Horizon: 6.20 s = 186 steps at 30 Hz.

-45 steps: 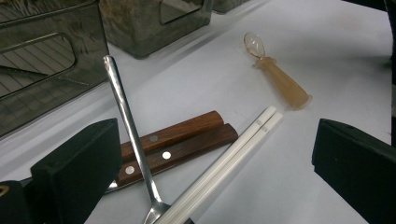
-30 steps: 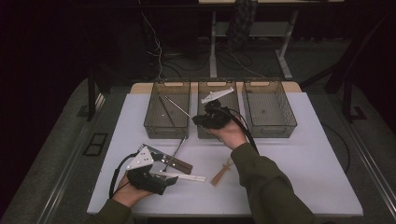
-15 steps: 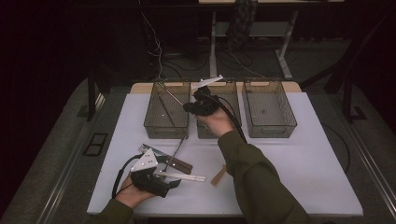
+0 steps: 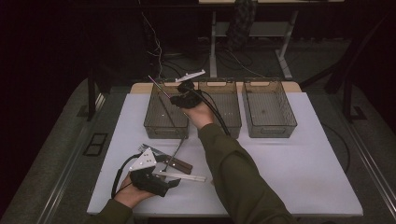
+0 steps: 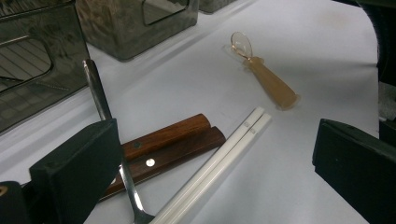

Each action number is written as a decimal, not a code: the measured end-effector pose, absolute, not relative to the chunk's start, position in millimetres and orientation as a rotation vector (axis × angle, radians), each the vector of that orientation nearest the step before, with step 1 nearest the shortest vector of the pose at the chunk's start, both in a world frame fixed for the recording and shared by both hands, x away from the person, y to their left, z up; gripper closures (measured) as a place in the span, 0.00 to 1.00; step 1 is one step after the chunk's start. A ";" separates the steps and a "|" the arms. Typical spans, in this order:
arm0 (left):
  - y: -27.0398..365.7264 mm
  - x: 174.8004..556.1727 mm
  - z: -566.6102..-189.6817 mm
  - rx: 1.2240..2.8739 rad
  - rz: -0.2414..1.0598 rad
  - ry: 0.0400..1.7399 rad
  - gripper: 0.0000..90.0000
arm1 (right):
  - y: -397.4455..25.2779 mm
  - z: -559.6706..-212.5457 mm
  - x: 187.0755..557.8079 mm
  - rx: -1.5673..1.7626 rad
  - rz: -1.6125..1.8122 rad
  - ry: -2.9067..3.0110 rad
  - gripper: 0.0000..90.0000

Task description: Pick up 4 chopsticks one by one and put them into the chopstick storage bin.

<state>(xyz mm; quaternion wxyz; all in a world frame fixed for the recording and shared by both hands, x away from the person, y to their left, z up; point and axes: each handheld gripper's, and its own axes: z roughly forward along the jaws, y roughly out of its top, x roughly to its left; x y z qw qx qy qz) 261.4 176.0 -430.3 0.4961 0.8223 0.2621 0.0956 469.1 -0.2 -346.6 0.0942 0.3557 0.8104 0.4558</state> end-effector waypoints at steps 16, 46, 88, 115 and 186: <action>176.9 260.7 -428.8 1.986 0.232 0.629 0.00 | 26.2 -373.0 484.2 1.112 1.301 2.411 0.94; 176.6 260.0 -428.4 1.985 0.228 0.628 0.00 | 41.5 -385.1 492.9 1.268 1.106 2.415 0.94; 180.1 260.7 -429.5 1.983 0.230 0.654 0.00 | -49.4 -344.4 422.7 0.925 1.306 2.569 0.32; 178.4 262.3 -431.1 1.991 0.242 0.672 0.00 | -142.6 -355.9 357.8 0.864 1.552 2.445 0.16; 201.3 279.7 -425.9 2.153 0.313 0.774 0.81 | -276.2 -442.0 265.6 1.000 1.302 2.382 0.16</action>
